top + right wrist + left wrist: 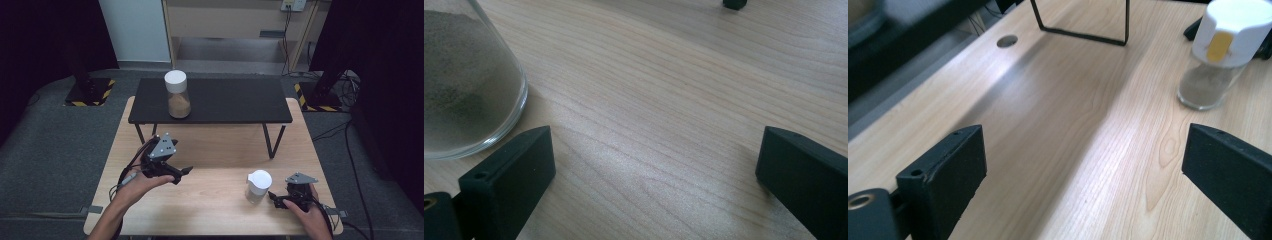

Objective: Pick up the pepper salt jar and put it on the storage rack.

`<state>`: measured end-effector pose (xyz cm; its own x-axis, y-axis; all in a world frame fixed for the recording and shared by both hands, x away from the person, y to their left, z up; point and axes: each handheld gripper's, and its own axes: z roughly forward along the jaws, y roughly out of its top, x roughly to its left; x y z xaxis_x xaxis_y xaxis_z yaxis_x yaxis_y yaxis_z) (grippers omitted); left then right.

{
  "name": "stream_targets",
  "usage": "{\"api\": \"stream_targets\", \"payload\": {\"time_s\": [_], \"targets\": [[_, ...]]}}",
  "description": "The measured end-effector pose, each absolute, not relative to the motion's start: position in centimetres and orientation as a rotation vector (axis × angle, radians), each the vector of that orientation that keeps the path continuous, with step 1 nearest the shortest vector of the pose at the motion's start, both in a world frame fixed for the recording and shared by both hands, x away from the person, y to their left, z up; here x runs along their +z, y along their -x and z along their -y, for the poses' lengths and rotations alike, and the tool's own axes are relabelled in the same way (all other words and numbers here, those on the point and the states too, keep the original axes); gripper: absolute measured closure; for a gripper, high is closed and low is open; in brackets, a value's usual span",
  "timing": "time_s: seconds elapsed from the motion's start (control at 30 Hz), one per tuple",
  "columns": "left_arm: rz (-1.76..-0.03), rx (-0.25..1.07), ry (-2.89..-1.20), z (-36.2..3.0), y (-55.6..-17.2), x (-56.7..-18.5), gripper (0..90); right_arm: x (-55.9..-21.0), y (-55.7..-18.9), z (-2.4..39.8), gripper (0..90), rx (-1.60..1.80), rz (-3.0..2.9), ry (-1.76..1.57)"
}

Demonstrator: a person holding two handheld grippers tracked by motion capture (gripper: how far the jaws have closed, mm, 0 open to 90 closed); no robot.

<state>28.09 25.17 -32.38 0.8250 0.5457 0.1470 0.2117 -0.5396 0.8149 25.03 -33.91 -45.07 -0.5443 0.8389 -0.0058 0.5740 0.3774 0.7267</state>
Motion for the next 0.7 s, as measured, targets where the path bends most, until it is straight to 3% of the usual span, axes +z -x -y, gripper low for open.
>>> {"api": "stream_targets", "payload": {"time_s": [0.7], "targets": [[-0.646,0.491,-2.192,-25.1,-27.0,-39.3,2.8,-45.1,-24.9,33.9,3.1,0.972,-2.27,-1.223]]}}
